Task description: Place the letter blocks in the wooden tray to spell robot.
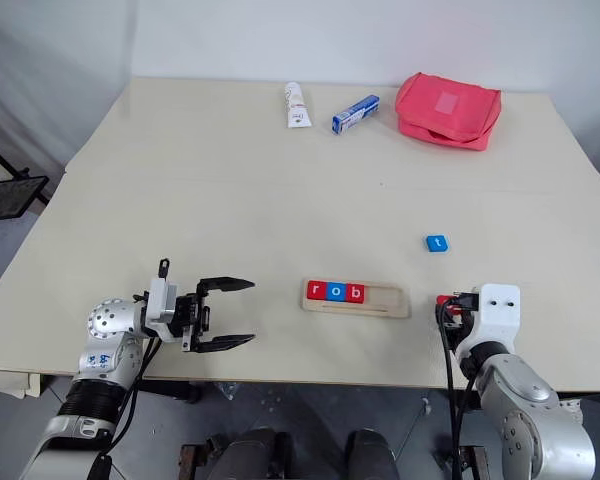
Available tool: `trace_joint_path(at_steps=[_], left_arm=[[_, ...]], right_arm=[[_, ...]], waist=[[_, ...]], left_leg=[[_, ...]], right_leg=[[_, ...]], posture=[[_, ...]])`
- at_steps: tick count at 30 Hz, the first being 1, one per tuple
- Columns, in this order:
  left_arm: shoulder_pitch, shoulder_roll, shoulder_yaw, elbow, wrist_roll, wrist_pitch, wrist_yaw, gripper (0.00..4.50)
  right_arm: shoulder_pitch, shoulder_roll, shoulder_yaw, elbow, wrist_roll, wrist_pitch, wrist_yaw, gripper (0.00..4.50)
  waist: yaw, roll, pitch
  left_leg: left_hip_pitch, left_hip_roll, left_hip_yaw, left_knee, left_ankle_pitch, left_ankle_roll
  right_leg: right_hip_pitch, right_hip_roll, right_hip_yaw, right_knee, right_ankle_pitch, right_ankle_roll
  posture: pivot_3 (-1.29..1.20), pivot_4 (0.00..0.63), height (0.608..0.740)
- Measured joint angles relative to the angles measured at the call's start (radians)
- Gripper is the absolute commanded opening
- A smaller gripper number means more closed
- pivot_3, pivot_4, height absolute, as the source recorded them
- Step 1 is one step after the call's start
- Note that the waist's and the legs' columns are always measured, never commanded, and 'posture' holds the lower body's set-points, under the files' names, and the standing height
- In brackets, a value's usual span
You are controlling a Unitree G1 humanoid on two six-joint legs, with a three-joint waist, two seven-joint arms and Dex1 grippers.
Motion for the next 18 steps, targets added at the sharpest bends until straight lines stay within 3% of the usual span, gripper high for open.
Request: trace_joint_path(at_steps=[5, 8, 12, 16, 18], left_arm=[[0.002, 0.000, 0.000, 0.000, 0.000, 0.000, 0.002, 4.50], [0.003, 0.000, 0.000, -0.001, 0.000, 0.000, 0.004, 4.50], [0.004, -0.001, 0.000, -0.002, 0.000, 0.000, 0.008, 4.50], [0.004, -0.015, -0.001, -0.006, 0.003, 0.000, 0.028, 4.50], [0.007, -0.023, -0.006, -0.011, 0.005, 0.000, 0.035, 4.50]], right_arm=[[0.017, -0.015, 0.002, -0.015, 0.011, -0.019, 0.035, 4.49], [0.053, -0.108, 0.001, -0.028, 0.033, -0.019, 0.113, 4.49], [0.083, -0.313, -0.001, -0.019, 0.042, -0.052, 0.274, 4.49], [0.041, -0.568, 0.041, 0.131, 0.025, -0.156, 0.503, 4.49], [0.004, -0.641, 0.071, 0.204, 0.007, -0.217, 0.595, 4.49]], waist=[[0.002, 0.000, 0.000], [0.002, 0.000, 0.000], [0.002, 0.000, 0.000], [0.000, 0.000, 0.000], [0.001, -0.001, 0.000]], left_leg=[[0.000, 0.000, 0.000, 0.000, 0.000, 0.000], [0.000, -0.001, 0.000, 0.000, 0.000, 0.000], [0.000, -0.001, 0.000, 0.000, 0.000, 0.000], [0.000, -0.001, 0.001, 0.001, 0.000, 0.001], [0.000, 0.000, 0.001, 0.001, 0.000, 0.001]], right_leg=[[0.000, 0.000, 0.000, 0.000, 0.000, 0.000], [0.000, 0.000, 0.001, 0.000, 0.000, 0.000], [0.001, 0.000, 0.001, -0.001, 0.000, 0.000], [0.002, 0.000, 0.000, -0.003, 0.000, 0.000], [0.002, 0.000, 0.000, -0.003, 0.000, 0.000]], posture=[[0.00, 0.150, 0.740], [0.00, 0.150, 0.740], [0.00, 0.150, 0.740], [0.00, 0.150, 0.740], [0.00, 0.150, 0.740]])
